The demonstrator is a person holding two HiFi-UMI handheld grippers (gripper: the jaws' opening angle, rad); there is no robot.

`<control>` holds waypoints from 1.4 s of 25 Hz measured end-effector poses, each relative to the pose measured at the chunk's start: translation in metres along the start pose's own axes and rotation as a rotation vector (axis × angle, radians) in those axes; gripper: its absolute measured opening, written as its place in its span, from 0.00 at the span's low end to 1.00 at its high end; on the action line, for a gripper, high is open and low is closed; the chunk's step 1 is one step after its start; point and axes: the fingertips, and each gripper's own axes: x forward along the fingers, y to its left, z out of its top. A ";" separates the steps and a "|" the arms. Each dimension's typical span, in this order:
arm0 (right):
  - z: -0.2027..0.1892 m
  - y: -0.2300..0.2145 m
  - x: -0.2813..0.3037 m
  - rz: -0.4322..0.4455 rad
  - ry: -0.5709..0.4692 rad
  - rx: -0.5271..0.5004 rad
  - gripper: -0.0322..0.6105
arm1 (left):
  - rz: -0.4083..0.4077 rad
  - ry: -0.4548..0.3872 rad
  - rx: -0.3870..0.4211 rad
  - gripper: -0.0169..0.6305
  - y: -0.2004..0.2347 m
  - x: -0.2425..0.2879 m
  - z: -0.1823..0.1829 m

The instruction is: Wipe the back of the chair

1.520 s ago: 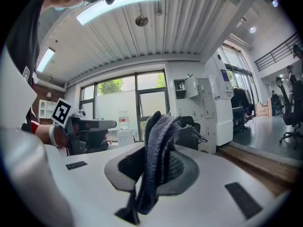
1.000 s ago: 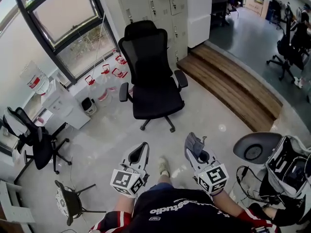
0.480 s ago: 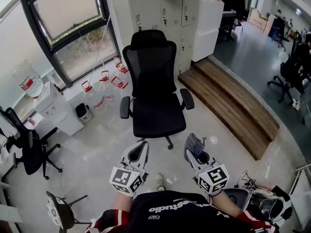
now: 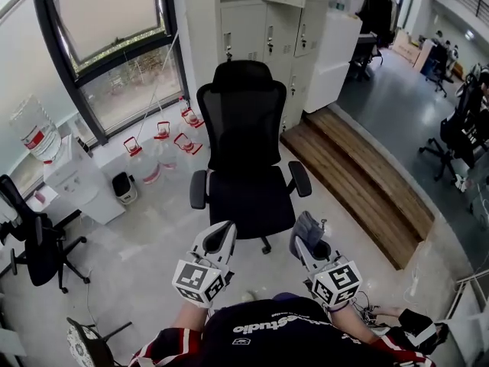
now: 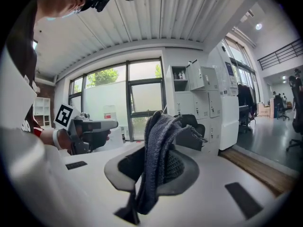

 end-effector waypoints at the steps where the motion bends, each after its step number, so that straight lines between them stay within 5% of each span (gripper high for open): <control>1: 0.000 -0.004 0.005 -0.005 0.007 -0.005 0.17 | -0.001 -0.002 -0.002 0.07 0.005 0.005 0.001; 10: 0.001 -0.064 0.063 -0.002 0.029 -0.005 0.17 | -0.004 0.024 0.004 0.07 0.037 0.077 -0.004; 24: 0.044 -0.236 0.185 0.080 -0.006 0.040 0.17 | 0.065 0.045 0.061 0.07 0.085 0.271 0.021; 35: 0.048 -0.306 0.231 0.123 0.012 0.065 0.17 | 0.139 0.081 0.081 0.07 0.106 0.334 0.029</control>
